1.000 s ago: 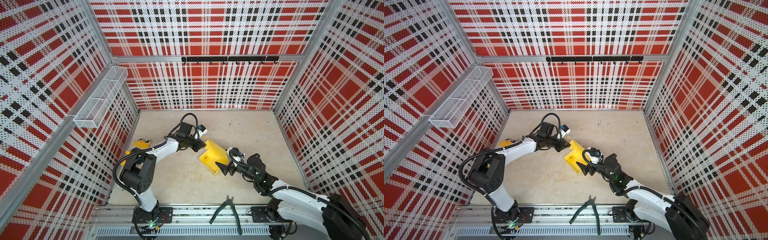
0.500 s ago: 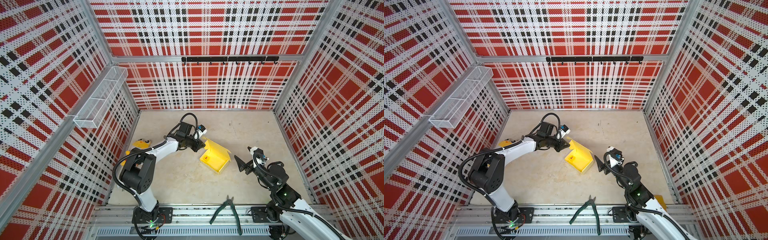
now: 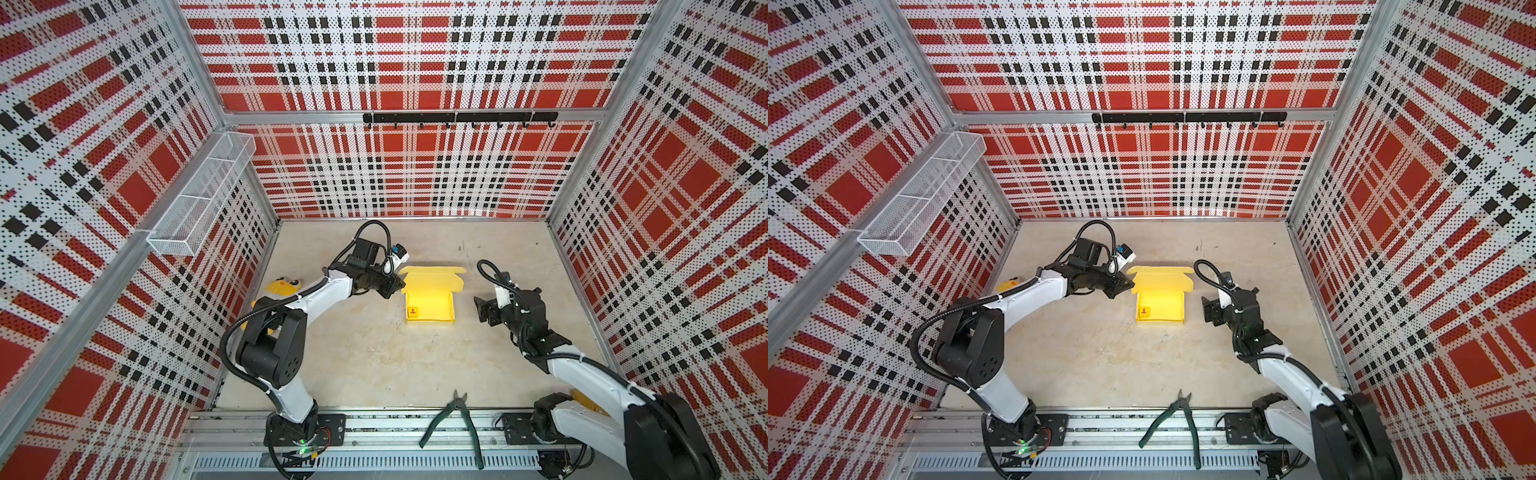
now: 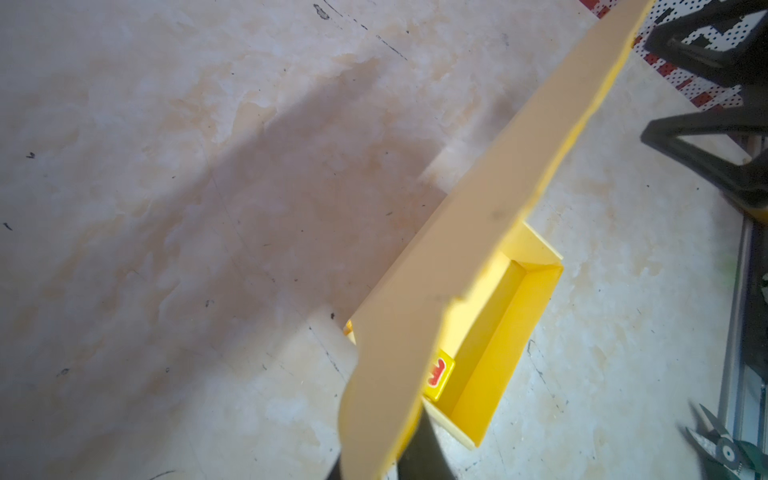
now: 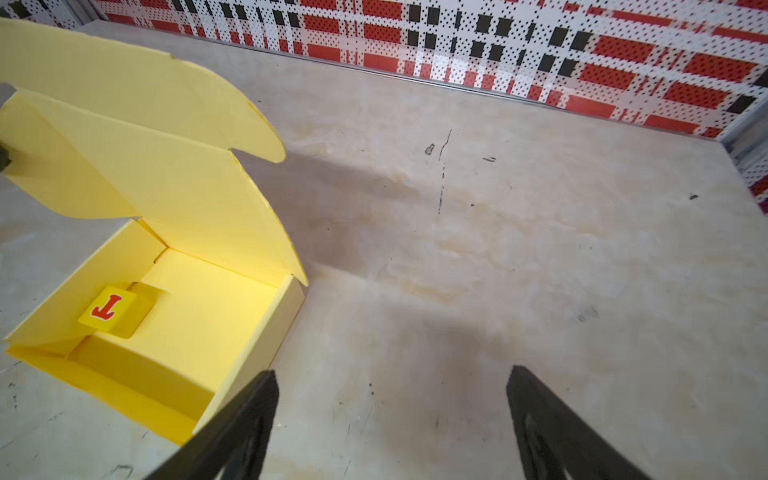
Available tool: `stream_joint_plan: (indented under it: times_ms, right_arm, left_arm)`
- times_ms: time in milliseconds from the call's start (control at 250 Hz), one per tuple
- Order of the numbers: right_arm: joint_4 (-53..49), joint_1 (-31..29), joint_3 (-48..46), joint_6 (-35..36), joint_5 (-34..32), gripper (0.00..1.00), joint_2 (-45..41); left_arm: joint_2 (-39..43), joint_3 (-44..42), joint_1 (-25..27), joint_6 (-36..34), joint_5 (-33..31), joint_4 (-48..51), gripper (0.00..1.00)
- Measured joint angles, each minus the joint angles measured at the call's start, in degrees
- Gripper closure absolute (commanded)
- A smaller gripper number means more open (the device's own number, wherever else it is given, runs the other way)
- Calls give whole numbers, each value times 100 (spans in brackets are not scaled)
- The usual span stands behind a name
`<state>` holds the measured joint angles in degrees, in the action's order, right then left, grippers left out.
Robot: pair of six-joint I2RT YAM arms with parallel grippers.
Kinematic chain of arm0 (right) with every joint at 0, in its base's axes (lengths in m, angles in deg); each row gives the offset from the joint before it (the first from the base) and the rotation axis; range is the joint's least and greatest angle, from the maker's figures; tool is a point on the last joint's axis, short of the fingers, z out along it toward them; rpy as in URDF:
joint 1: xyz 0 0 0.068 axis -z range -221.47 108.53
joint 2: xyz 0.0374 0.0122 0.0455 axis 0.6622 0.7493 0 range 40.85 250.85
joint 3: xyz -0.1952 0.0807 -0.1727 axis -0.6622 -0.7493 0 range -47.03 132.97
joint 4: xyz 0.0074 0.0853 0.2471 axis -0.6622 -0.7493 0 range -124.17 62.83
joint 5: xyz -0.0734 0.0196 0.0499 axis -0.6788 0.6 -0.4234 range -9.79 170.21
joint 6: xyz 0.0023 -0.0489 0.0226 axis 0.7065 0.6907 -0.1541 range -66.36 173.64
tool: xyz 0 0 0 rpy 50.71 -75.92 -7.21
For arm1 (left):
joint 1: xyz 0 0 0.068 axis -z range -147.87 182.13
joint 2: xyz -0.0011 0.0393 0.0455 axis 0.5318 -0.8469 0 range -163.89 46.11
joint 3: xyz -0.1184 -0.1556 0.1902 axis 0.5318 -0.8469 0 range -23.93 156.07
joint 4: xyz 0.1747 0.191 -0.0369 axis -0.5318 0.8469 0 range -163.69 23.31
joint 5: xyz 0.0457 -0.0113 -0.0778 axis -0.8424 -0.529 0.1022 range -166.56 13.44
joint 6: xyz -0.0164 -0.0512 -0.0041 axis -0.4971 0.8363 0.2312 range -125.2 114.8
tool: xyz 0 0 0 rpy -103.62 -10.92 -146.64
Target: Fold the paper box
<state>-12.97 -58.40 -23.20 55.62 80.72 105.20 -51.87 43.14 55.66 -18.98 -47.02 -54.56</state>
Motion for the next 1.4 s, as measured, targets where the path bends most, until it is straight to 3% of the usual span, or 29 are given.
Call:
stream_joint_plan:
  times_ms: [192,356,732,888,1072,1252,1401]
  right_arm:
    - [590,610,643,-35,518,14,901]
    - [920,632,1178,-101,1252,16,1729]
    - [1397,199,660,-614,2046,19,1681]
    - [1416,85,247,-811,2031,18,1499]
    - [1307,295,267,-911,1403,17,1095]
    - [1405,584,927,-1086,1117,18,1941]
    - [1722,544,1220,-1316,1552,20,2649]
  left_arm:
    - [0,4,0,-26,-11,35,88]
    - [0,4,0,-24,-26,39,88]
    - [0,74,2,-42,-140,83,88]
    - [-2,155,2,-42,-142,133,88]
    - [-2,190,2,-37,-136,146,88]
    - [-2,190,9,-20,-129,146,88]
    - [-2,190,61,-20,-142,157,91]
